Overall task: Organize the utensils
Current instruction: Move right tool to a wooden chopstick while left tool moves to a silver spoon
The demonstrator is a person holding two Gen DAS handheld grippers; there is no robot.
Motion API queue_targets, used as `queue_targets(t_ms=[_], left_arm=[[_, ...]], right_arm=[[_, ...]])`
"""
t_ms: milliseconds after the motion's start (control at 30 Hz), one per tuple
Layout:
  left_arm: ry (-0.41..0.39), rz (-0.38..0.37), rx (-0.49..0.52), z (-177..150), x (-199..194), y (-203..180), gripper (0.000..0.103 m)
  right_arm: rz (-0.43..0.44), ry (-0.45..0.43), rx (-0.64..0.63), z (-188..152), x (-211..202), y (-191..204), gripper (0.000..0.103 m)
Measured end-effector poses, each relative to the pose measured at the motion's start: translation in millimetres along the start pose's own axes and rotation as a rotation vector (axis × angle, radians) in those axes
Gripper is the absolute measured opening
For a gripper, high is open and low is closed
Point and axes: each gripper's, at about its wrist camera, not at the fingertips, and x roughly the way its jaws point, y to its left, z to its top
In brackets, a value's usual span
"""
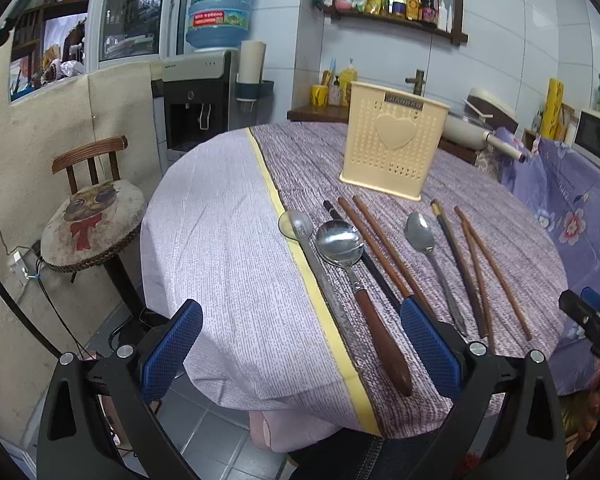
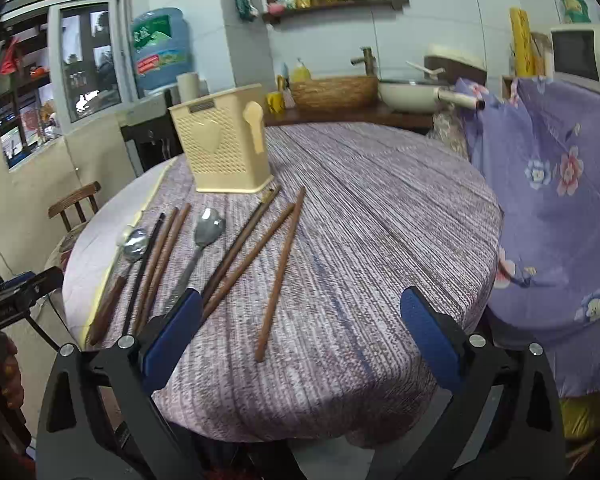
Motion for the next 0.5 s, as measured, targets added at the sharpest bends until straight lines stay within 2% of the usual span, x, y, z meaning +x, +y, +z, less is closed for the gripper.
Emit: queue_targets(t_ms=[167,267,333,500], left_arm=[[0.024,0.031,0.029,19,20,4,0.097],[0.057,0.047,0.042,33,36,9,0.09],[0.081,0.057,0.043,41,44,12,0.081],[0.131,0.062,0.025,49,62,17,0.071]], right_arm=[[-0.036,0.02,-0.018,16,17,-7,0.098],[-0.026,0.055,-0.036,27,33,-5,0.093],[-0.016,0.095,-0.05,35,48,-3,0.085],[-0.001,0.188,-0.024,51,84,-1,0.069]])
